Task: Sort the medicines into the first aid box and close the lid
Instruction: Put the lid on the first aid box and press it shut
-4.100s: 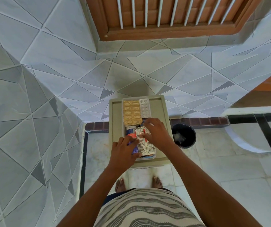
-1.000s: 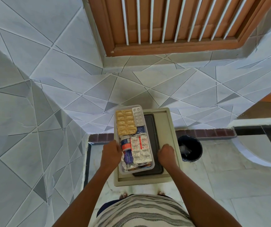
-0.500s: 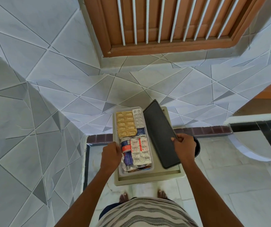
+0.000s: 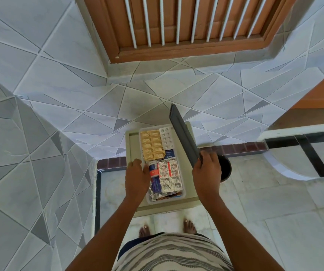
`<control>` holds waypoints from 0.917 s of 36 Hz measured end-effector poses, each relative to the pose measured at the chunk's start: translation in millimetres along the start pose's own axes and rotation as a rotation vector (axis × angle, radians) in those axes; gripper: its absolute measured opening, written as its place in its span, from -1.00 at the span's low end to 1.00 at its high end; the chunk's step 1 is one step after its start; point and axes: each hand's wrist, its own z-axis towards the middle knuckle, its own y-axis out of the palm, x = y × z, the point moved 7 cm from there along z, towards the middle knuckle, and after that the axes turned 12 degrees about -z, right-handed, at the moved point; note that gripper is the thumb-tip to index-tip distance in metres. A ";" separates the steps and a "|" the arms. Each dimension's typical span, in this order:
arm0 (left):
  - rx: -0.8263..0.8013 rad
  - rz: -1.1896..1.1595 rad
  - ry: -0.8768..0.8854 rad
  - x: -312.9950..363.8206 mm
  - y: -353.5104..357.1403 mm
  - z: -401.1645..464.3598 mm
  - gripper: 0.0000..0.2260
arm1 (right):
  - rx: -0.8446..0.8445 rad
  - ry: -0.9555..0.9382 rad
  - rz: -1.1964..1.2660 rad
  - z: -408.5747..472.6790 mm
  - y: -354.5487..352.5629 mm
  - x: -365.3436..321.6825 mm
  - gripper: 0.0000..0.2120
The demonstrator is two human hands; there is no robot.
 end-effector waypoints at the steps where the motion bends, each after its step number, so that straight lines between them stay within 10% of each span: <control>1: 0.048 -0.039 0.080 11.8 -3.1 0.3 -0.84 | 0.006 -0.034 -0.013 -2.5 0.6 -4.6 -0.81; 4: -0.029 -0.273 0.164 52.6 3.0 0.8 -0.72 | 0.039 -0.148 -0.076 -9.7 2.0 -18.7 -0.71; 8: -0.213 -0.740 -0.164 88.8 29.5 3.8 -0.73 | 0.039 -0.300 -0.210 -23.5 6.6 -35.7 -0.69; 17: -0.166 -0.750 -0.422 65.8 35.2 27.8 -0.83 | 0.007 -0.433 0.002 -25.9 3.4 -31.8 -0.77; 25: -0.359 -0.798 -0.460 52.2 16.2 38.7 -0.74 | -0.447 0.076 -0.050 4.4 52.7 34.9 -0.41; 33: -0.172 -0.600 -0.289 35.2 6.6 37.3 -0.95 | -0.556 0.057 0.070 -4.2 70.2 30.2 -0.88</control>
